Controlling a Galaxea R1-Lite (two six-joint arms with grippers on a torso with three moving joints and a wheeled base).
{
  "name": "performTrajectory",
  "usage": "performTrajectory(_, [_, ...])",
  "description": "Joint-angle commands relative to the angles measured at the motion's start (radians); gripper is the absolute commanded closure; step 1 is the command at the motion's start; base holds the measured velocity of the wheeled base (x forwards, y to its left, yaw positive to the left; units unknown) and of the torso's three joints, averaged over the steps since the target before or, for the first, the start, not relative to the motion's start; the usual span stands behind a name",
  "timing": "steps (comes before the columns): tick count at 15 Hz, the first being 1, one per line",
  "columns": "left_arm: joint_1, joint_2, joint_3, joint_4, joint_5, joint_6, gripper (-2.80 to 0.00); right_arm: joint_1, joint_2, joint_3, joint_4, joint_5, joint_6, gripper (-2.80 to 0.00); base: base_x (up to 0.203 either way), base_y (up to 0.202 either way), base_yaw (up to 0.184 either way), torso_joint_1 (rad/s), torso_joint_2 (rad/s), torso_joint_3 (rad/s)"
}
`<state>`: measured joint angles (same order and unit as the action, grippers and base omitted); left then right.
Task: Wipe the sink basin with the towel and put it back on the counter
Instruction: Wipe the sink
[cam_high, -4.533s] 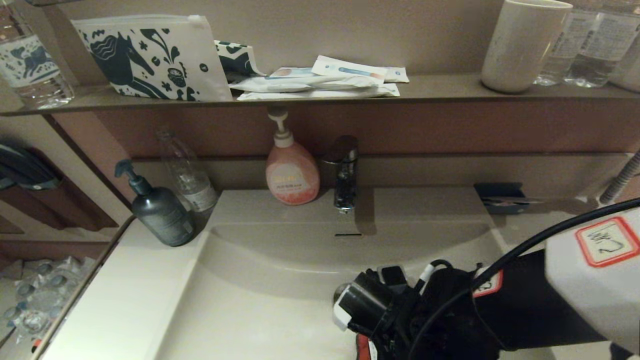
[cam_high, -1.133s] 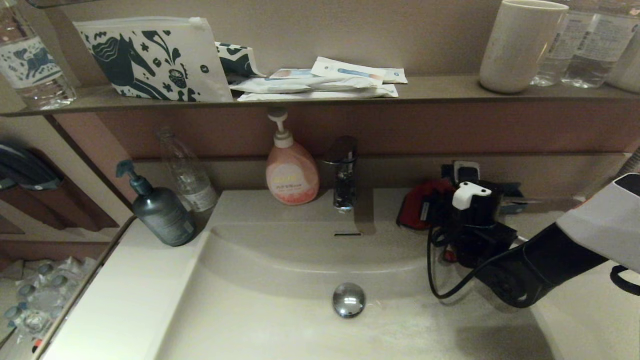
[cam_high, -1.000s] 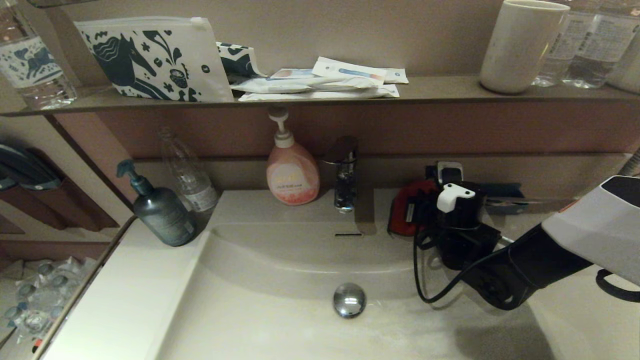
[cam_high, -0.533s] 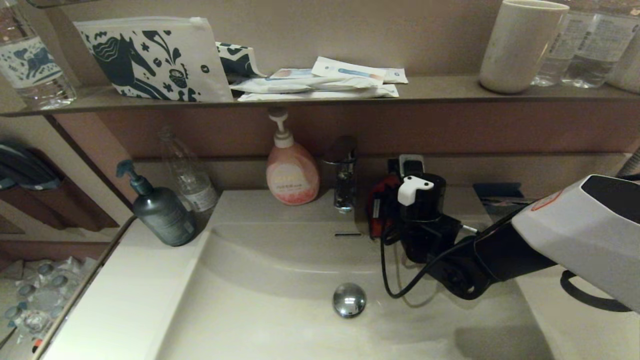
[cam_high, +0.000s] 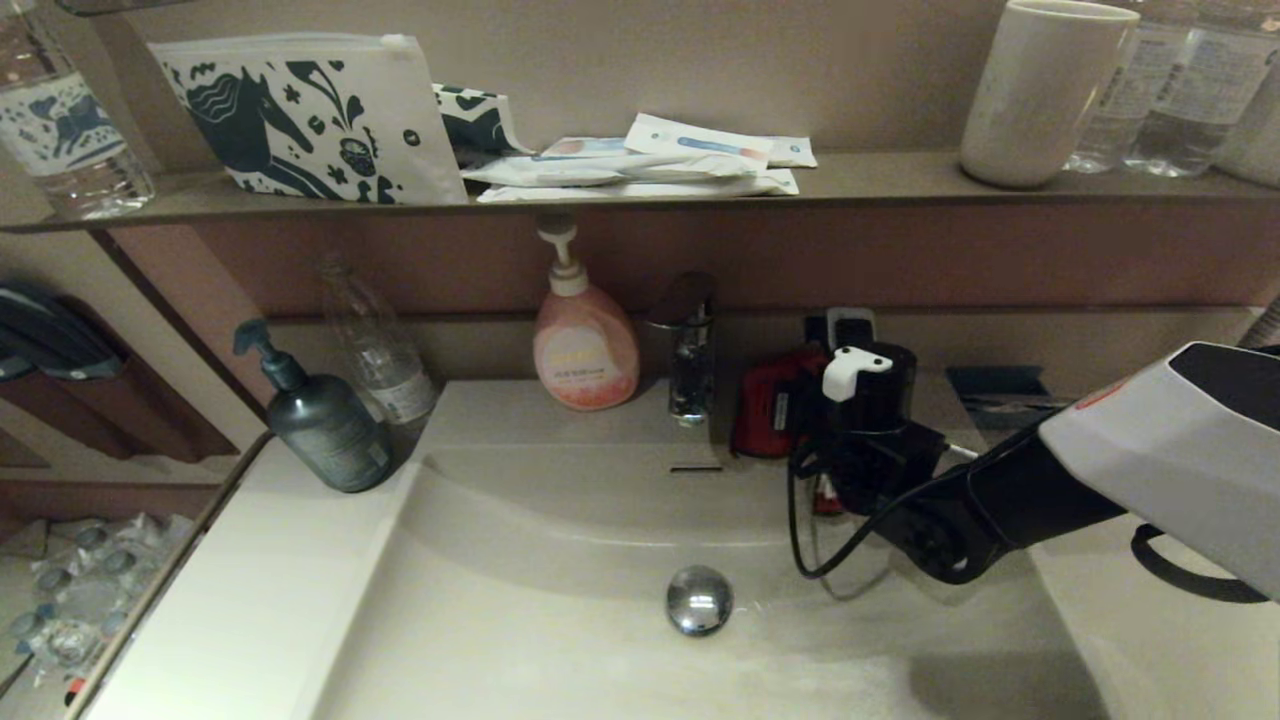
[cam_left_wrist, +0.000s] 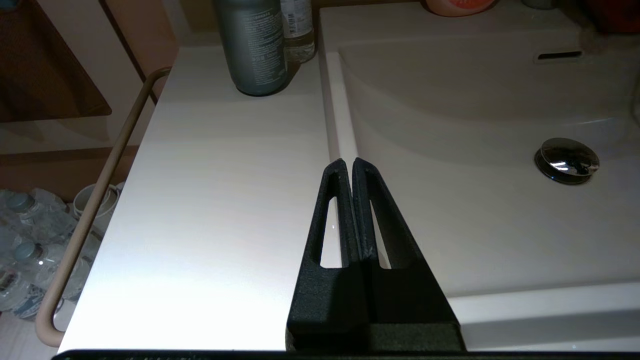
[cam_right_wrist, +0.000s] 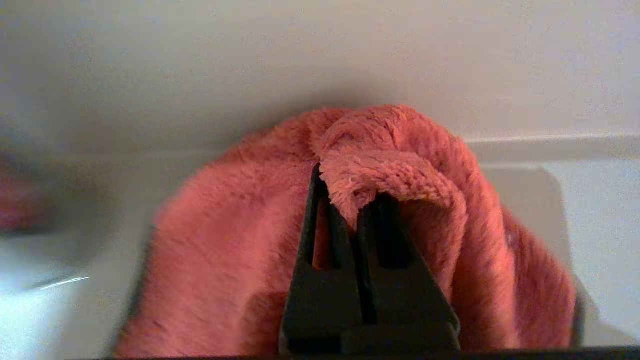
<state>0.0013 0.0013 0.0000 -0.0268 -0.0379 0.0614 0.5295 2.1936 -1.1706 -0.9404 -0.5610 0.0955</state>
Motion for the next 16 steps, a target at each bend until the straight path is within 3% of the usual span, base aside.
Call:
performTrajectory(1, [0.000, 0.000, 0.000, -0.001, 0.000, 0.000, 0.00, -0.052, -0.023, 0.022, -0.005, 0.000, 0.001, 0.00, 0.000, 0.000, 0.000, 0.000, 0.00, 0.000])
performTrajectory(5, [0.000, 0.000, 0.000, -0.001, 0.000, 0.000, 0.00, -0.138, -0.078, 0.083, -0.007, 0.035, 0.003, 0.00, 0.000, 0.000, 0.000, 0.000, 0.00, 0.000])
performTrajectory(9, [0.000, 0.000, 0.000, -0.001, 0.000, 0.000, 0.00, -0.142, -0.090, 0.095, -0.007, 0.039, 0.001, 0.00, 0.000, 0.000, 0.000, 0.000, 0.00, 0.000])
performTrajectory(16, [0.000, 0.000, 0.000, -0.001, 0.000, 0.000, 0.00, 0.064, 0.055, -0.011, -0.002, 0.007, 0.000, 0.00, 0.000, 0.000, 0.000, 0.000, 0.00, 0.000])
